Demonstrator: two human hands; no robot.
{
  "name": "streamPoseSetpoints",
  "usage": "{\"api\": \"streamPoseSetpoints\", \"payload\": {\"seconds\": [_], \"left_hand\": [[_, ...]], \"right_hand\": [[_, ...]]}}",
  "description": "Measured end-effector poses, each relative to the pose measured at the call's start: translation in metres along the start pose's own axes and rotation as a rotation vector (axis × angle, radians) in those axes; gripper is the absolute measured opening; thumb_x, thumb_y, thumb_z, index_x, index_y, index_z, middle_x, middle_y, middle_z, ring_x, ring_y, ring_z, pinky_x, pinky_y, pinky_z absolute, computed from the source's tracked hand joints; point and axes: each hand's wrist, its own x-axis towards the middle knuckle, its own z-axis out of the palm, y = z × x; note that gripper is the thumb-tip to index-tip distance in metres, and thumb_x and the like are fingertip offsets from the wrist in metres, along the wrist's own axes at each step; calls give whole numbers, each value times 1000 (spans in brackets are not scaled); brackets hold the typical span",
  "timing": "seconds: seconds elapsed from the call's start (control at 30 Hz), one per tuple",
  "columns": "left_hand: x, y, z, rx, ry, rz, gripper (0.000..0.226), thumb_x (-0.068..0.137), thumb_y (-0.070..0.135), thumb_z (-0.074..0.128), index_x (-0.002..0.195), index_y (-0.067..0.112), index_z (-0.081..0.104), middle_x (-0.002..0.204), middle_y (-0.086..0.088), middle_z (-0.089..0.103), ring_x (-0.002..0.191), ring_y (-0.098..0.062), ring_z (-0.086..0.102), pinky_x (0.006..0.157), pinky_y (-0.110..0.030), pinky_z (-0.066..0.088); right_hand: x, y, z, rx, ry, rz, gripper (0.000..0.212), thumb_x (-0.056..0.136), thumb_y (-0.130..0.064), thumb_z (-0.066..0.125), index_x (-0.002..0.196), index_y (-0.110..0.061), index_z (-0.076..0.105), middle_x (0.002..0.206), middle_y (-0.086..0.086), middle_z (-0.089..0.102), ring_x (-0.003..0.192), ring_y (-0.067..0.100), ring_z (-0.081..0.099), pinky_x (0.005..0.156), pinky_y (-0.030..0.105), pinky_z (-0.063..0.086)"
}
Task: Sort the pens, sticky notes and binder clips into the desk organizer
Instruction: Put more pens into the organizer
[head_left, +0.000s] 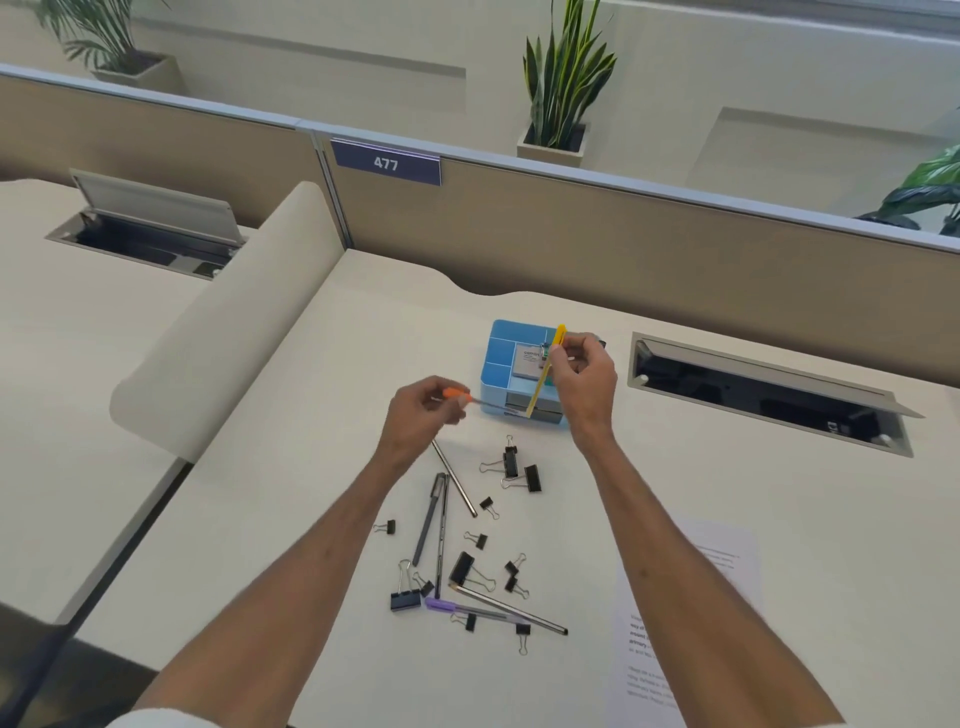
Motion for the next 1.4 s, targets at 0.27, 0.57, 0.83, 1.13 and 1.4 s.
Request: {"api": "streamPoseSetpoints", "payload": {"seconds": [0.27,0.57,0.83,1.13,1.4], "left_hand": [[50,41,27,-119,210,161,19,106,22,71,117,9,76,112,-5,81,105,-25,79,93,-45,68],[94,57,50,104,222,321,18,112,22,59,128,20,66,119,6,80,111,-7,77,98,-26,62],[98,26,49,344,114,184,17,111,19,61,124,11,68,131,-1,78,120,-18,74,102,-44,64],[77,12,38,473,54,104,41,113,27,56,153,18,59,159,0,59,149,-21,52,124,-39,42],[35,-11,16,466,99,90,35,106,9,58,137,22,66,135,2,66,129,-18,60,113,-42,50]], "right_hand": [[12,-2,6,-3,66,-29,11,105,-25,66,106,-14,63,106,4,72,98,16,76,76,33,68],[37,-11,14,-126,115,-106,14,102,-26,69,106,-13,69,100,-1,76,94,15,74,83,39,65],[45,-12,31,-248,42,-126,18,102,-33,69,111,-18,72,107,-5,78,103,14,73,104,23,47],[44,-6,53,-566,-66,-173,17,102,-41,67,107,-27,74,105,-13,77,112,15,58,93,42,36],[34,-3,51,-783,-137,-120,31,103,-39,66,128,-24,78,127,1,73,128,24,51,103,47,38]]}}
